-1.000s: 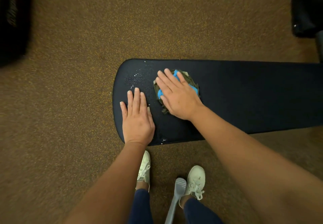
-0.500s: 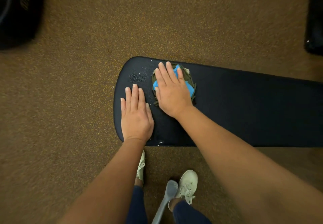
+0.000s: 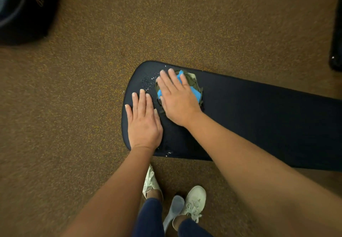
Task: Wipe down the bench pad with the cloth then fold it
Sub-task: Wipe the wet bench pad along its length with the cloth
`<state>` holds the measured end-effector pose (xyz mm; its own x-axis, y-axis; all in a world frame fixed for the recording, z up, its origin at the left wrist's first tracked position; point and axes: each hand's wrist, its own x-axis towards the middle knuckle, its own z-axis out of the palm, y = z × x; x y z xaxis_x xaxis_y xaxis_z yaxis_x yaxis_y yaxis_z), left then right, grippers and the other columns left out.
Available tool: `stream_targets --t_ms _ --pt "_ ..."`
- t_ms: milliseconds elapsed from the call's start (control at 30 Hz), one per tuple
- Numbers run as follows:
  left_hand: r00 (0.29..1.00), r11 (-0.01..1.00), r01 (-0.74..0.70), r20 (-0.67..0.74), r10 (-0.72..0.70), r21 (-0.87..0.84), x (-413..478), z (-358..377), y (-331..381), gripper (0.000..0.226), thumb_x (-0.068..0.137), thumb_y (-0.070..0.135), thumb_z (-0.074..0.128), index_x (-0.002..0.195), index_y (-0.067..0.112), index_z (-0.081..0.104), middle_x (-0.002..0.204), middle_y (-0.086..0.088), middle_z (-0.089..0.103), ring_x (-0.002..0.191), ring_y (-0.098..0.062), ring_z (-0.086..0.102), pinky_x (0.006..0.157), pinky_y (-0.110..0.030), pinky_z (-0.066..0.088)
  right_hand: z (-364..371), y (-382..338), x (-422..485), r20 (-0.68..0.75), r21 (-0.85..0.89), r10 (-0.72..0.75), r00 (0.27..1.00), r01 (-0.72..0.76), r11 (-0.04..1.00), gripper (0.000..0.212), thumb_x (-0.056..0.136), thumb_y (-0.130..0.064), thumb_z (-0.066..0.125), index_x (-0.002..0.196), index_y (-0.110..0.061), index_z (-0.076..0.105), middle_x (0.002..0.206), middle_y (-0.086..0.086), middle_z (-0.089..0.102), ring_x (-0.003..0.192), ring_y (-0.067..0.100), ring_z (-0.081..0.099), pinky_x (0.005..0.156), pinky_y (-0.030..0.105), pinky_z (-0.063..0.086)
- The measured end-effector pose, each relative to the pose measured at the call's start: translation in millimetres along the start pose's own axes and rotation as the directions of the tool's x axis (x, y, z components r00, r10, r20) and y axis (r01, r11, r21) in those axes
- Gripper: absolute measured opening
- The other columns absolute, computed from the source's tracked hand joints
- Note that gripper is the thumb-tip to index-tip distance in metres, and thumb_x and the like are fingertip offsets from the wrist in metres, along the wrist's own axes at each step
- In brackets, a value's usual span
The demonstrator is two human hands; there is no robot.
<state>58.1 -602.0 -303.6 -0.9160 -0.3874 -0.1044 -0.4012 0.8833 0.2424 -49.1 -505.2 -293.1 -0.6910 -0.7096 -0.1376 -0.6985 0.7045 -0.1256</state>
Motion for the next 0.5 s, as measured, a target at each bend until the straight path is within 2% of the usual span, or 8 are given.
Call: stream_targets --t_ms 67,133,167,267,333,367,467,500 --pt "1.000 1.000 -0.001 0.001 0.001 -0.007 0 -1 1 0.058 0.098 0.031 0.018 0.148 0.003 0.025 0.159 -0.010 0.016 0.147 -0.028 0.005 0.118 -0.046 0.004 -1 19 -11 -0.007 -0.015 -0.202 0.979 0.202 0.979 0.054 0.097 -0.032 0.031 0.144 -0.008 0.037 0.153 0.009 0.033 0.143 0.027 0.024 0.116 0.047 0.018" --pt "1.000 1.000 -0.003 0.002 0.003 -0.010 2 -2 1 0.058 0.098 0.032 0.018 0.148 0.004 0.026 0.159 -0.010 0.016 0.147 -0.028 0.006 0.118 -0.046 0.004 -6 39 -11 0.020 -0.040 -0.247 0.969 0.248 0.968 0.056 0.096 -0.035 0.027 0.144 -0.009 0.036 0.153 0.008 0.033 0.143 0.026 0.025 0.115 0.047 0.017" --pt "1.000 1.000 -0.002 0.009 0.002 -0.011 3 -2 1 0.058 0.098 0.032 0.018 0.148 0.004 0.026 0.159 -0.010 0.016 0.147 -0.028 0.005 0.118 -0.046 0.004 -8 44 -6 0.025 -0.037 -0.192 0.981 0.193 0.981 0.057 0.096 -0.035 0.024 0.146 -0.010 0.034 0.154 0.007 0.029 0.144 0.026 0.022 0.115 0.048 0.014" --pt "0.999 1.000 -0.021 0.034 0.021 -0.005 7 -5 1 0.059 0.098 0.032 0.016 0.148 0.004 0.026 0.159 -0.010 0.015 0.147 -0.029 0.005 0.118 -0.046 0.003 -10 30 20 0.021 0.022 0.117 0.993 -0.118 0.993 0.056 0.099 -0.032 0.024 0.150 -0.008 0.022 0.159 0.008 0.017 0.147 0.026 0.009 0.116 0.049 0.004" --pt "0.998 0.999 -0.038 0.046 0.039 -0.006 12 -6 -2 0.059 0.097 0.032 0.015 0.149 0.004 0.025 0.159 -0.011 0.014 0.147 -0.029 0.004 0.118 -0.045 0.003 -9 13 30 0.014 0.037 0.190 0.982 -0.191 0.981 0.055 0.100 -0.030 0.027 0.150 -0.007 0.020 0.159 0.010 0.015 0.147 0.028 0.007 0.118 0.048 0.003" --pt "0.998 0.999 -0.046 0.049 0.046 -0.005 14 -6 -4 0.060 0.097 0.032 0.014 0.149 0.004 0.024 0.159 -0.011 0.013 0.148 -0.029 0.003 0.118 -0.045 0.002 -7 11 29 0.021 0.026 0.153 0.988 -0.153 0.988 0.055 0.100 -0.030 0.026 0.149 -0.007 0.021 0.158 0.010 0.017 0.146 0.028 0.009 0.118 0.047 0.004" --pt "0.997 0.998 -0.068 0.045 0.067 0.009 18 -8 -6 0.059 0.098 0.032 0.016 0.149 0.003 0.025 0.159 -0.012 0.014 0.147 -0.030 0.004 0.118 -0.046 0.004 -8 33 6 0.034 -0.010 -0.103 0.994 0.103 0.995 0.056 0.097 -0.033 0.023 0.147 -0.008 0.031 0.155 0.008 0.028 0.144 0.026 0.021 0.116 0.046 0.014" --pt "0.996 0.997 -0.074 0.047 0.074 0.013 18 -8 -6 0.059 0.098 0.031 0.017 0.149 0.003 0.025 0.159 -0.012 0.014 0.147 -0.030 0.004 0.118 -0.046 0.004 -9 44 -1 0.034 -0.014 -0.133 0.991 0.133 0.991 0.057 0.096 -0.034 0.023 0.147 -0.009 0.032 0.155 0.007 0.028 0.144 0.025 0.021 0.116 0.046 0.014"
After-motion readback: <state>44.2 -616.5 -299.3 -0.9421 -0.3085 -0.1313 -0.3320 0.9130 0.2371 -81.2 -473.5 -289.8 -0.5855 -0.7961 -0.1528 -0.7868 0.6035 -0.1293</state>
